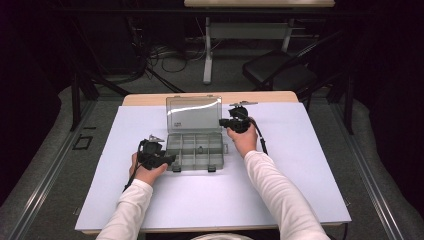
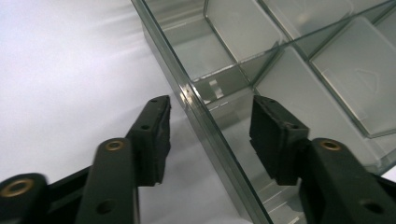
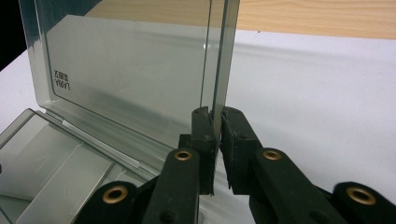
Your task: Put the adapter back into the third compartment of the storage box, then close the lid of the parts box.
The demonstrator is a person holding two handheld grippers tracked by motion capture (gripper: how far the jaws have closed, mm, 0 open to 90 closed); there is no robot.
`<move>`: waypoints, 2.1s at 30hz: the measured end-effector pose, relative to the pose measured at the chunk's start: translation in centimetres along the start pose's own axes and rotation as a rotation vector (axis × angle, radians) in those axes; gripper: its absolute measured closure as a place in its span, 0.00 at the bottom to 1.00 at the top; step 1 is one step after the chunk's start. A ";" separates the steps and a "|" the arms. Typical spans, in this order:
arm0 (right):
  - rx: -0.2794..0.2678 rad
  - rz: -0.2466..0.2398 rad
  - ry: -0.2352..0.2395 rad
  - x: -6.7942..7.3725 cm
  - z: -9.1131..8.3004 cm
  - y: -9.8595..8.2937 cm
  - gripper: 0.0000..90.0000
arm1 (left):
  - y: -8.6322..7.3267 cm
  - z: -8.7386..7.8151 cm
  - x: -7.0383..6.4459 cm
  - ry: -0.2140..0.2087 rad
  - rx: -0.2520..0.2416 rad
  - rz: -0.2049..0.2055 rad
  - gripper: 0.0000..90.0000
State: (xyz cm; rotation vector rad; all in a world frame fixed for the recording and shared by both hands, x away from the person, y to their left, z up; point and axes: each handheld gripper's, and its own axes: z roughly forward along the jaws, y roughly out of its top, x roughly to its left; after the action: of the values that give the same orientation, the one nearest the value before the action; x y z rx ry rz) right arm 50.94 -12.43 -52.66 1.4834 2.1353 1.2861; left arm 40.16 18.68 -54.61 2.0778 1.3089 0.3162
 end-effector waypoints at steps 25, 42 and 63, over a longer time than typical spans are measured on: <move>-0.042 -0.018 -0.001 0.2 -0.4 -0.5 0.94 | 3.8 -2.3 1.9 -0.059 -0.173 -0.044 0.37; -0.059 -0.041 0.001 0.2 -0.6 -0.8 0.93 | 11.4 -3.8 2.6 -0.051 -0.231 0.038 0.33; -0.080 -0.061 -0.013 0.4 -0.6 -1.1 0.94 | 14.7 -2.3 4.1 0.039 -0.218 0.033 0.46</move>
State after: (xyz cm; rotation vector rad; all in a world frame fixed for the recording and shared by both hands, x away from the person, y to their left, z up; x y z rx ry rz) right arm 49.72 -12.49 -53.03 1.3813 2.0788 1.3203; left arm 51.35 18.91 -44.07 1.9194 1.2058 0.4940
